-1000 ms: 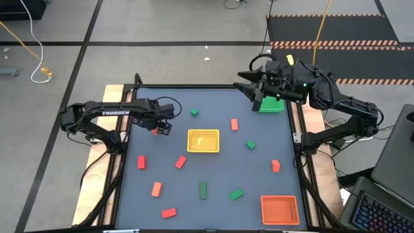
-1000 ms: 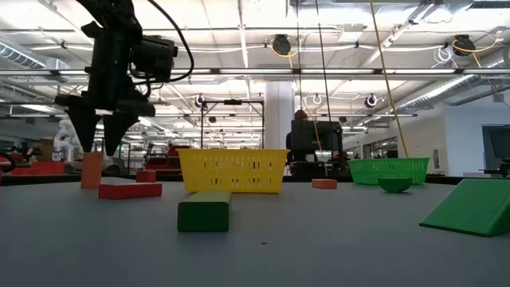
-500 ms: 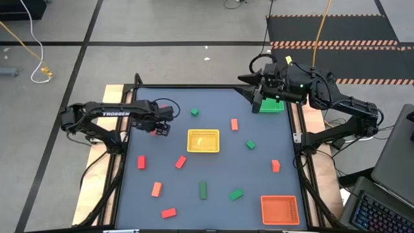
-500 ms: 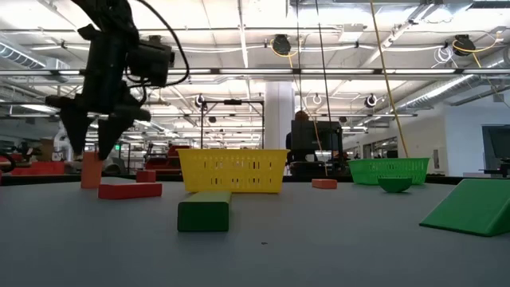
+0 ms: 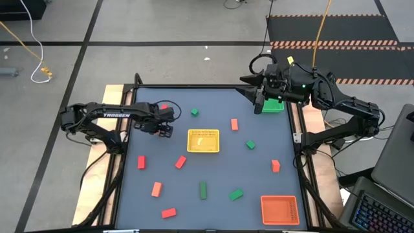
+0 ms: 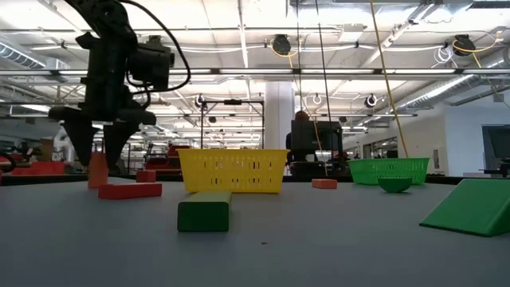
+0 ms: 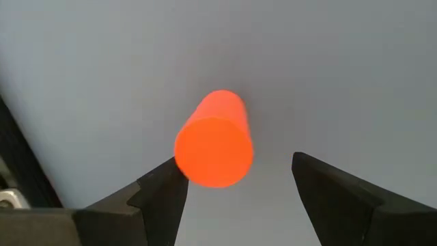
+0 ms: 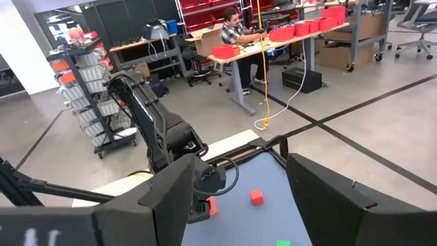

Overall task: Sort & place blocks by color
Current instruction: Put the orange block into the yellow basket

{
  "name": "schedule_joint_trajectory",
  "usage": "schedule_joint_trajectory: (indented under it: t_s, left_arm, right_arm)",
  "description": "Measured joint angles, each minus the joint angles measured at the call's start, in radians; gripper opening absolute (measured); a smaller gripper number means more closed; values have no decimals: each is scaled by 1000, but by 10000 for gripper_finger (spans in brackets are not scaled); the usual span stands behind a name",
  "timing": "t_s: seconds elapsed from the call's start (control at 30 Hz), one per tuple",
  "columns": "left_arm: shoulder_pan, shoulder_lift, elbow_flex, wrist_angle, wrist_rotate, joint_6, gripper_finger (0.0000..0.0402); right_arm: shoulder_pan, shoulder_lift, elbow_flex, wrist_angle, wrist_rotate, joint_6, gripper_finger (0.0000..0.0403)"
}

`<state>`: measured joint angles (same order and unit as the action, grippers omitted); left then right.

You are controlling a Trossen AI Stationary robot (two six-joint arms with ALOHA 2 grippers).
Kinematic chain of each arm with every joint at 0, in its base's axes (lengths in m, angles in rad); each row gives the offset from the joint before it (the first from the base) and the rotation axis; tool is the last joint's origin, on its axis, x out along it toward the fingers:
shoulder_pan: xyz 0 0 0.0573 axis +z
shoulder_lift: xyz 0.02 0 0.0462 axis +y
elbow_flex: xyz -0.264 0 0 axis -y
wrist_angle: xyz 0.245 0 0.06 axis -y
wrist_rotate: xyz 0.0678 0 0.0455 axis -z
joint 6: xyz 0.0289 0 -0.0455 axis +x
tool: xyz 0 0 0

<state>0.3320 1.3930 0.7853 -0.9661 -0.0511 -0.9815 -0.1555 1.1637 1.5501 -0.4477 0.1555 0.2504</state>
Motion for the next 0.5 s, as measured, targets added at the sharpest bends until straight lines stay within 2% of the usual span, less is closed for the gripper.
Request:
schedule_joint_trajectory:
  t_s: [0.5]
  left_arm:
    - [12, 0, -6, 25, -55, 10, 262]
  right_arm:
    - [0, 0, 0, 0, 0, -1, 228]
